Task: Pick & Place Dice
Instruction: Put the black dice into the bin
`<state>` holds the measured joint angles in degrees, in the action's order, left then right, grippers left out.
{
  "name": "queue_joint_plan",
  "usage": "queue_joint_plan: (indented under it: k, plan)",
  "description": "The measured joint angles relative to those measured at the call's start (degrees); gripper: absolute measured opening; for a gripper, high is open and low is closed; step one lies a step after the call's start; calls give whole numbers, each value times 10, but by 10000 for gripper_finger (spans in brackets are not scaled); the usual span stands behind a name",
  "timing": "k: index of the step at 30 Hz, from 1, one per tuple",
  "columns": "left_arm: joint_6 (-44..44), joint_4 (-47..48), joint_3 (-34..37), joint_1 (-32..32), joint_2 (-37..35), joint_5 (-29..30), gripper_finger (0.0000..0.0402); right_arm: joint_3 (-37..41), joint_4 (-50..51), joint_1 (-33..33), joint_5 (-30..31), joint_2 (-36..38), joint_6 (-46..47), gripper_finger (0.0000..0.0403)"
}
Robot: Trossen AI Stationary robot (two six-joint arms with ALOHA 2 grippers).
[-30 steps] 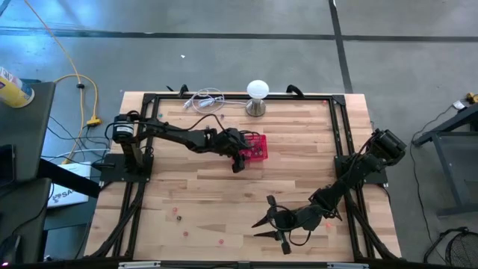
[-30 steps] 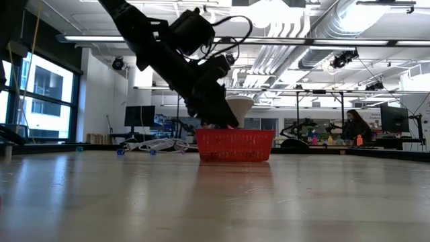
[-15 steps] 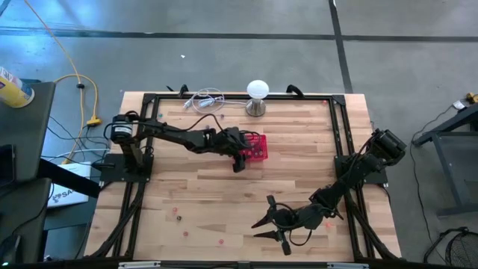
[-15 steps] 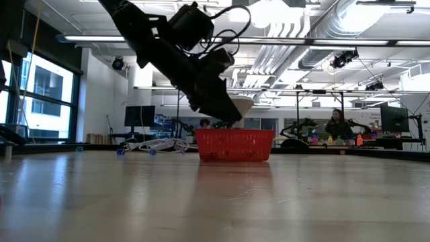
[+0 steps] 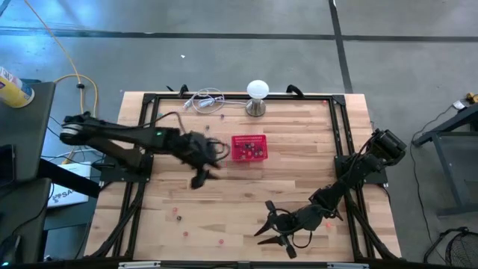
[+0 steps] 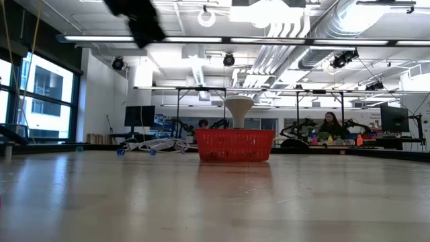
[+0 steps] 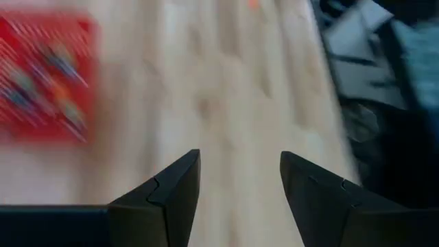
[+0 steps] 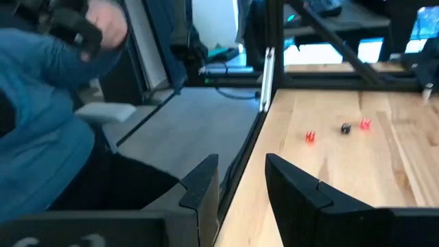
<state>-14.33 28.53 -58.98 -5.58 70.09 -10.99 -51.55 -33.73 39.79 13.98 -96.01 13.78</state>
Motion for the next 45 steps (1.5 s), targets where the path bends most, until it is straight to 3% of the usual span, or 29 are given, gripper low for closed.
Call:
queue_joint_plan:
  k: [4, 7, 12, 22, 26, 36, 40, 45]
  plan:
    - [-30, 102, 0, -72, -30, -65, 194, 0, 20, -4, 4, 0, -7, 110]
    - [-58, 158, 0, -128, -36, -70, 194, 0, 21, -15, 19, 0, -22, 110]
    - [-110, 198, 0, -229, -21, 4, 194, 0, 12, -45, 44, 0, -49, 110]
    - [-73, 261, 1, -392, 55, 162, 194, 0, 5, -114, 36, 0, -22, 110]
    - [-41, 261, 1, -422, 97, 204, 194, 0, 1, -123, 18, 0, 12, 110]
    - [-76, 240, 1, -431, 209, 214, 194, 0, -29, -71, -76, 0, -6, 110]
    - [-76, 217, 1, -431, 235, 209, 194, 0, -43, -29, -65, 0, -4, 110]
    - [-80, 179, 1, -434, 236, 184, 194, 0, -60, 23, -6, 0, -5, 110]
